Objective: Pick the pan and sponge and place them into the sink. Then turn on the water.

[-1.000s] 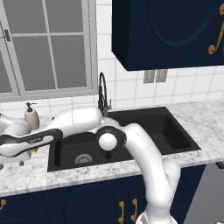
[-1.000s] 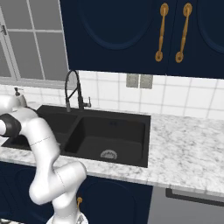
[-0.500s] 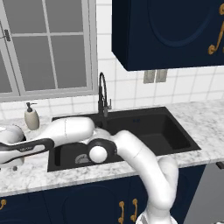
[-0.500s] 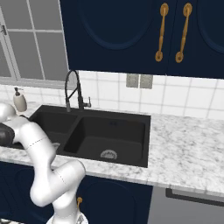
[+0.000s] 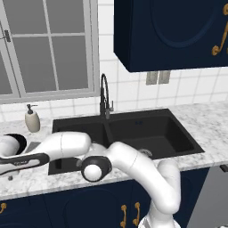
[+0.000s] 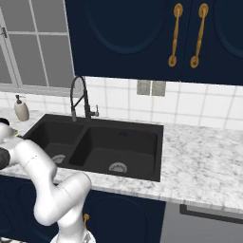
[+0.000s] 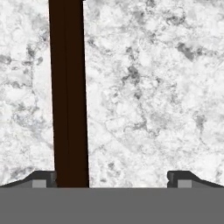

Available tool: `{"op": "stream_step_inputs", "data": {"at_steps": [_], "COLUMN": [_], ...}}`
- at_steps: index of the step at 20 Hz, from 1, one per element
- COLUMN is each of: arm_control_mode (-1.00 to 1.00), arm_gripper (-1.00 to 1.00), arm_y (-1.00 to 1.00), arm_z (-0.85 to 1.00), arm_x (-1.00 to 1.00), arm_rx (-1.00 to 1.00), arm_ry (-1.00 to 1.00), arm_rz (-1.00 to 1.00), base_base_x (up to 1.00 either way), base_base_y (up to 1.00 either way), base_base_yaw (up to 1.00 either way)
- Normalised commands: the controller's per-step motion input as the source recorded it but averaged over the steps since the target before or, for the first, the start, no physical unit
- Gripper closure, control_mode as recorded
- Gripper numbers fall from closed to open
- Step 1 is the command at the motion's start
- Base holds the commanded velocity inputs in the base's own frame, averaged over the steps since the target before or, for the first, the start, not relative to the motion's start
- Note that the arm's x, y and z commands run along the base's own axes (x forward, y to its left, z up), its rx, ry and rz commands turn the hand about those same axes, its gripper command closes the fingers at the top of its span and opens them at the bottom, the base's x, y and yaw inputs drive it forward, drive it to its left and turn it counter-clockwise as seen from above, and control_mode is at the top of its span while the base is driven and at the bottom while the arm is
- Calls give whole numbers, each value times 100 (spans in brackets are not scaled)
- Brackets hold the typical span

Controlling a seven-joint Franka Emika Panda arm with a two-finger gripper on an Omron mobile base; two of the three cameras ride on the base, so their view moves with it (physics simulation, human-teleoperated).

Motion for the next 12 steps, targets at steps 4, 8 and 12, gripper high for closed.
{"op": "stream_step_inputs", "data": {"at_steps": [4,8,12], "arm_control_mode": [-100,-100,-100], "arm_gripper": [-100,-100,-100], "arm_y": [14,20,11], "arm_z": [-18,-20,-14], "arm_x": [0,0,0], "arm_rx": [0,0,0], "arm_ry": [0,0,1], "arm_rz": [0,0,0], "base_base_x": [0,0,0], "base_base_y": [0,0,0], "base_base_yaw": [0,0,0]}}
